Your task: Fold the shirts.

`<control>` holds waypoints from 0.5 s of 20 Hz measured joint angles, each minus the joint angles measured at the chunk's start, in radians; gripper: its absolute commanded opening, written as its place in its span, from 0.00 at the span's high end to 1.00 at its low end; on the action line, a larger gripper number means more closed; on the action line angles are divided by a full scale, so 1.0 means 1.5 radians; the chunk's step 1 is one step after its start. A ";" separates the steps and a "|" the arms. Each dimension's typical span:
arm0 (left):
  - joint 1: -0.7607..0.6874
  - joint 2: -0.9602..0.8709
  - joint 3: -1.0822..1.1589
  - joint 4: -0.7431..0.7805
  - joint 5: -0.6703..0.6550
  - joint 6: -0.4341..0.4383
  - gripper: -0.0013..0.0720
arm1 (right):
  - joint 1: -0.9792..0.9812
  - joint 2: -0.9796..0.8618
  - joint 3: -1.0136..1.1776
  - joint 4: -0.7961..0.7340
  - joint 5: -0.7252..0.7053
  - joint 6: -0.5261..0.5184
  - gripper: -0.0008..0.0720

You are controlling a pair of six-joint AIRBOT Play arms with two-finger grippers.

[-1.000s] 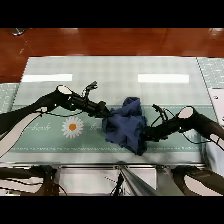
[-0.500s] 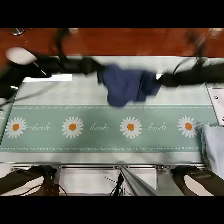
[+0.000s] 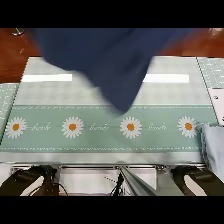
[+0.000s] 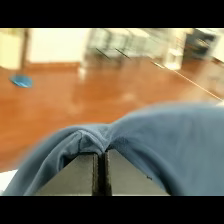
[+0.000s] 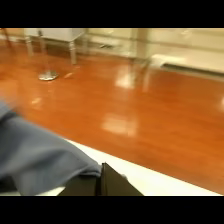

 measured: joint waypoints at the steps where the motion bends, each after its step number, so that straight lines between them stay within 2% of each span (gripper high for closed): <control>1: -0.003 0.022 0.005 0.021 -0.021 -0.016 0.95 | 0.000 0.016 0.007 -0.016 0.019 0.002 0.96; 4: -0.016 0.070 0.012 0.059 -0.111 -0.043 0.95 | 0.000 0.058 0.018 -0.047 0.073 0.008 0.96; 10: -0.034 0.134 0.014 0.066 -0.296 -0.077 0.95 | 0.000 0.097 -0.002 -0.073 0.209 0.023 0.96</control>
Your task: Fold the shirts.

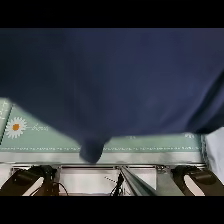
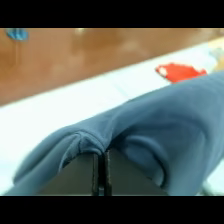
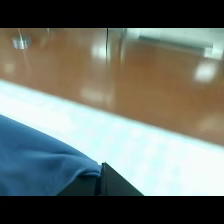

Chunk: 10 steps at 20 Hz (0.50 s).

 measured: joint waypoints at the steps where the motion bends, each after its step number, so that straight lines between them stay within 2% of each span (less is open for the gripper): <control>1: -0.001 0.006 -0.005 0.000 -0.031 -0.007 0.95 | 0.000 0.007 -0.020 -0.001 0.019 0.005 0.96; 4: -0.002 0.017 -0.061 0.002 -0.090 -0.017 0.95 | 0.000 0.039 -0.125 0.003 0.048 0.020 0.96; 6: -0.003 0.021 -0.150 0.005 -0.106 -0.019 0.95 | 0.000 0.062 -0.227 0.012 0.043 0.027 0.96; 8: -0.003 0.021 -0.269 0.008 -0.092 -0.021 0.95 | 0.000 0.081 -0.343 0.022 0.014 0.031 0.96; 10: -0.003 0.016 -0.414 0.008 -0.030 -0.021 0.95 | -0.001 0.089 -0.457 0.029 -0.032 0.033 0.96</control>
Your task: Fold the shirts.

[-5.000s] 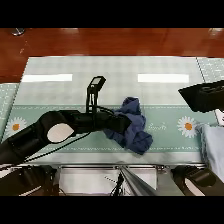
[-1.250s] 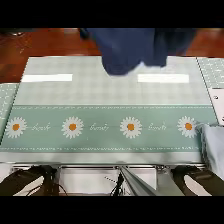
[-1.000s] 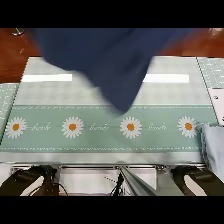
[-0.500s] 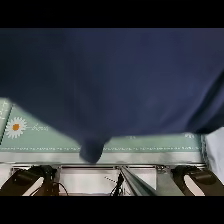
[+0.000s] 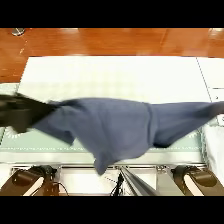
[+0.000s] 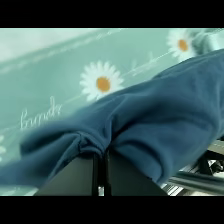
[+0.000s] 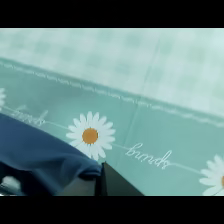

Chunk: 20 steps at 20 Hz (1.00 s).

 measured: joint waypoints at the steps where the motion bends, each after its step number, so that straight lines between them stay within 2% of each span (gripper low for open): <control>1: 0.000 -0.009 -0.066 -0.001 0.038 0.000 0.95 | 0.000 -0.001 -0.057 0.003 -0.031 0.000 0.96; 4: 0.000 -0.067 -0.227 -0.028 0.176 0.007 0.95 | 0.000 -0.036 -0.185 0.007 -0.132 0.006 0.96; 7: 0.000 -0.158 -0.285 -0.082 0.285 0.057 0.94 | 0.000 -0.117 -0.247 0.006 -0.236 0.011 0.96; 8: 0.000 -0.194 -0.285 -0.099 0.321 0.073 0.86 | 0.000 -0.152 -0.256 0.006 -0.272 0.013 0.96; 9: 0.000 -0.226 -0.278 -0.110 0.344 0.085 0.53 | 0.000 -0.185 -0.259 0.008 -0.303 0.015 0.93; 10: 0.000 -0.262 -0.263 -0.121 0.369 0.094 0.03 | 0.000 -0.220 -0.258 0.012 -0.329 0.016 0.71; 11: 0.000 -0.295 -0.244 -0.130 0.378 0.100 0.02 | 0.000 -0.257 -0.251 0.019 -0.352 0.018 0.42; 12: 0.002 -0.323 -0.220 -0.131 0.379 0.110 0.02 | -0.002 -0.290 -0.239 0.027 -0.368 0.018 0.18; 13: 0.007 -0.348 -0.187 -0.129 0.364 0.122 0.02 | -0.006 -0.323 -0.221 0.034 -0.377 0.017 0.13; 17: 0.072 -0.391 -0.049 -0.030 0.221 0.107 0.02 | -0.084 -0.403 -0.128 0.042 -0.334 -0.013 0.13; 20: 0.130 -0.368 -0.028 0.031 0.119 0.083 0.02 | -0.198 -0.400 -0.114 0.016 -0.278 -0.033 0.13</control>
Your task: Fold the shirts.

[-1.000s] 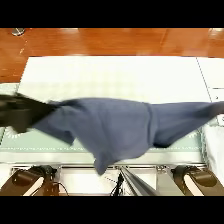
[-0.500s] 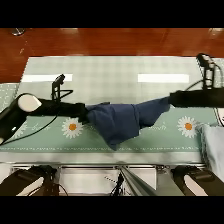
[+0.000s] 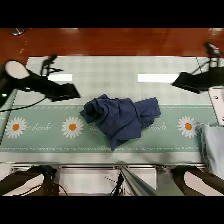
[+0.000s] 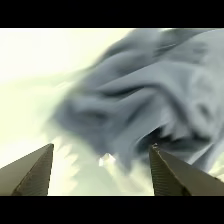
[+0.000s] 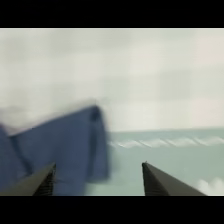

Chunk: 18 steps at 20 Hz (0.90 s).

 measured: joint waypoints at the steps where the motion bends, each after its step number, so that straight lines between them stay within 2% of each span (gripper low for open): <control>1: 0.006 0.016 -0.024 -0.006 -0.025 -0.004 0.02 | -0.036 0.011 -0.017 -0.008 0.004 -0.004 0.13; 4: -0.033 0.056 -0.147 -0.101 -0.033 0.016 0.02 | -0.123 0.064 -0.133 -0.002 0.000 -0.011 0.13; 8: -0.190 0.060 -0.286 -0.252 0.073 0.060 0.02 | -0.164 0.130 -0.302 0.076 -0.041 -0.048 0.13; 11: -0.301 0.020 -0.313 -0.308 0.157 0.070 0.02 | -0.174 0.149 -0.368 0.119 -0.059 -0.077 0.13; 15: -0.373 -0.059 -0.299 -0.366 0.203 0.084 0.03 | -0.178 0.158 -0.398 0.139 -0.060 -0.099 0.13; 16: -0.381 -0.075 -0.292 -0.392 0.207 0.098 0.25 | -0.179 0.158 -0.401 0.141 -0.059 -0.102 0.13; 17: -0.388 -0.090 -0.283 -0.424 0.215 0.116 0.97 | -0.179 0.159 -0.403 0.144 -0.058 -0.104 0.13; 18: -0.393 -0.101 -0.273 -0.449 0.215 0.138 0.95 | -0.180 0.159 -0.405 0.145 -0.057 -0.106 0.13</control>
